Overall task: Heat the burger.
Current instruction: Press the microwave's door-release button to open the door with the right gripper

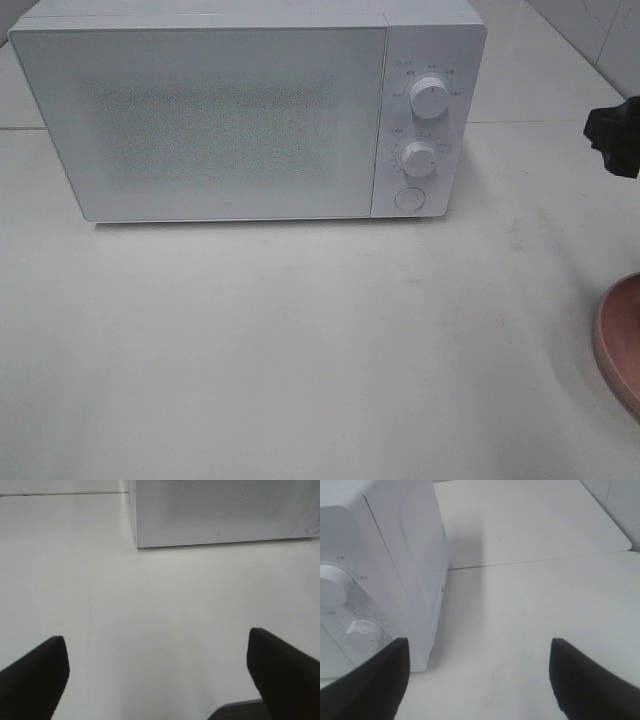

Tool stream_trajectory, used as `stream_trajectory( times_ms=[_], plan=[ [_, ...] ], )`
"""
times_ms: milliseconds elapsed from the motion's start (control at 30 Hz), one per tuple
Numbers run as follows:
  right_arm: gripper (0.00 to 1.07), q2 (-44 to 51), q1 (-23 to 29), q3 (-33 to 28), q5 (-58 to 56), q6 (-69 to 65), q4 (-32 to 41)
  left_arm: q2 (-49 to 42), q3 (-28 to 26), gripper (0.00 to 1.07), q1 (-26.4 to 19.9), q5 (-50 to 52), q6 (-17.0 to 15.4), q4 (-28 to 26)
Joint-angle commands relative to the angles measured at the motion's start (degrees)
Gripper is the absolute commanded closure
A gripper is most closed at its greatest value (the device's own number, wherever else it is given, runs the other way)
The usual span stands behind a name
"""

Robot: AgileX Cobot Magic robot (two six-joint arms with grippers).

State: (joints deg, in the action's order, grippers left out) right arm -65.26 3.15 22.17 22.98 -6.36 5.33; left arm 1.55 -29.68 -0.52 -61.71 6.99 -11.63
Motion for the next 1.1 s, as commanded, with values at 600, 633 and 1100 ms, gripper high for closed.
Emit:
stream_trajectory(
  times_ms=[600,633,1100],
  plan=[
    [0.32,-20.28,25.1,-8.37,41.77,19.65,26.81,0.06,0.06,0.18,0.11,0.17,0.0,0.23],
    [0.32,-20.28,25.1,-8.37,41.77,19.65,26.81,0.06,0.06,0.18,0.11,0.17,0.0,0.23],
    [0.32,-29.51,39.36,-7.28,49.5,19.6,38.45,0.06,0.06,0.18,0.11,0.17,0.0,0.23]
  ],
)
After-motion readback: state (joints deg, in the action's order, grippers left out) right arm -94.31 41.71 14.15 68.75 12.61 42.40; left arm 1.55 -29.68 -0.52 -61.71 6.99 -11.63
